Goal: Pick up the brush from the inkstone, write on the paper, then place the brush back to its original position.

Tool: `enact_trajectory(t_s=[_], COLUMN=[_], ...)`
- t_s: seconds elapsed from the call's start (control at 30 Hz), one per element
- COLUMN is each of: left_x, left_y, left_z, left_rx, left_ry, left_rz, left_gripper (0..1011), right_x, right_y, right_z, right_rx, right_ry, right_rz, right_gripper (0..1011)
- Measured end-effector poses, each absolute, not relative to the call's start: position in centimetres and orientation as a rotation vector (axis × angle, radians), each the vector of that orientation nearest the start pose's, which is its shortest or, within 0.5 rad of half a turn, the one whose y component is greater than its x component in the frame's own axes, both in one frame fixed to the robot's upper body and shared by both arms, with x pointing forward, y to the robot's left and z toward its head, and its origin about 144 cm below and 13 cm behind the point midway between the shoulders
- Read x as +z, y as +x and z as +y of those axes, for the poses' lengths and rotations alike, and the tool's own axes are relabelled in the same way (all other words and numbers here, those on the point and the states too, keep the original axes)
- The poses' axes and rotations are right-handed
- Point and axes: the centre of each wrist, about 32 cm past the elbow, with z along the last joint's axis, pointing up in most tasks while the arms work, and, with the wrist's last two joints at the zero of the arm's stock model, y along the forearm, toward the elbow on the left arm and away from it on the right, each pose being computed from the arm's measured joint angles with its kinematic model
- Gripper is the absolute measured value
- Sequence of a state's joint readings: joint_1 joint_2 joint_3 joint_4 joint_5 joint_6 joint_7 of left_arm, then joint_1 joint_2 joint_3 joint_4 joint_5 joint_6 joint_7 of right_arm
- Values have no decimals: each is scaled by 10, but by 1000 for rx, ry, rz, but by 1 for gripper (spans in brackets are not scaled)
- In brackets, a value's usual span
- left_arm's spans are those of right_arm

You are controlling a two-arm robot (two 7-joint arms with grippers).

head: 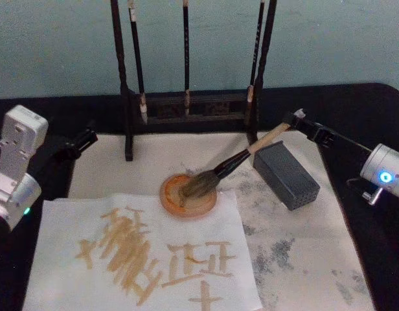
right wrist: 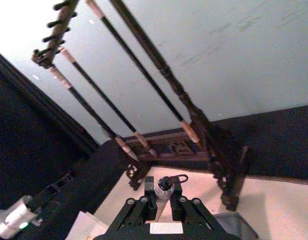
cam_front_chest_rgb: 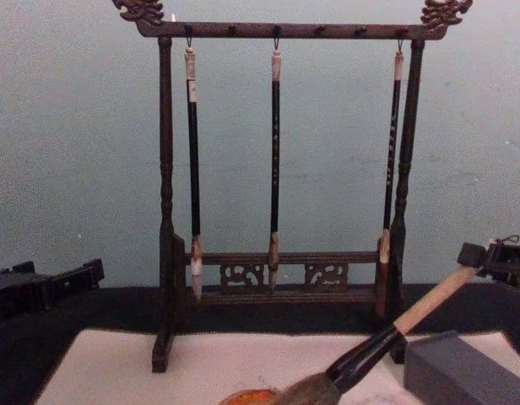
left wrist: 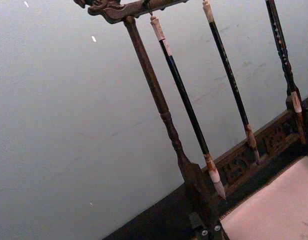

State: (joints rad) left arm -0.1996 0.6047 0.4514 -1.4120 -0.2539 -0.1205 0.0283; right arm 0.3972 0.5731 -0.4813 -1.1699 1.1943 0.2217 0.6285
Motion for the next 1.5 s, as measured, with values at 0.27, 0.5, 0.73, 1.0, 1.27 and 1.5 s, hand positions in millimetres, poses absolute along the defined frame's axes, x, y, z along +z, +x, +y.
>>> enact_trajectory(t_s=[0.27,0.5,0.73,1.0,1.27,1.5], left_x=[1140,1140,1140,1140,1140,1140], left_y=[489,489,489,489,489,489], left_z=[310,310,310,310,310,310], left_rx=[1248,1248,1248,1248,1248,1248], left_ry=[304,305,305,304,305,305], left_rz=[-285,-285,-285,-285,-285,-285], left_gripper=[1002,1002,1002,1000,1002,1002], right_x=[1144,1141,1139,1143,1150,1154], right_y=[546,547,546,544,544,546], right_z=[-343,-344,-342,-340,-339,-341], right_rx=[-797,-806,-804,-779,-764,-749], right_ry=[215,205,205,211,217,233], right_rz=[657,669,675,666,643,630], right_gripper=[175,175,175,175,175,175])
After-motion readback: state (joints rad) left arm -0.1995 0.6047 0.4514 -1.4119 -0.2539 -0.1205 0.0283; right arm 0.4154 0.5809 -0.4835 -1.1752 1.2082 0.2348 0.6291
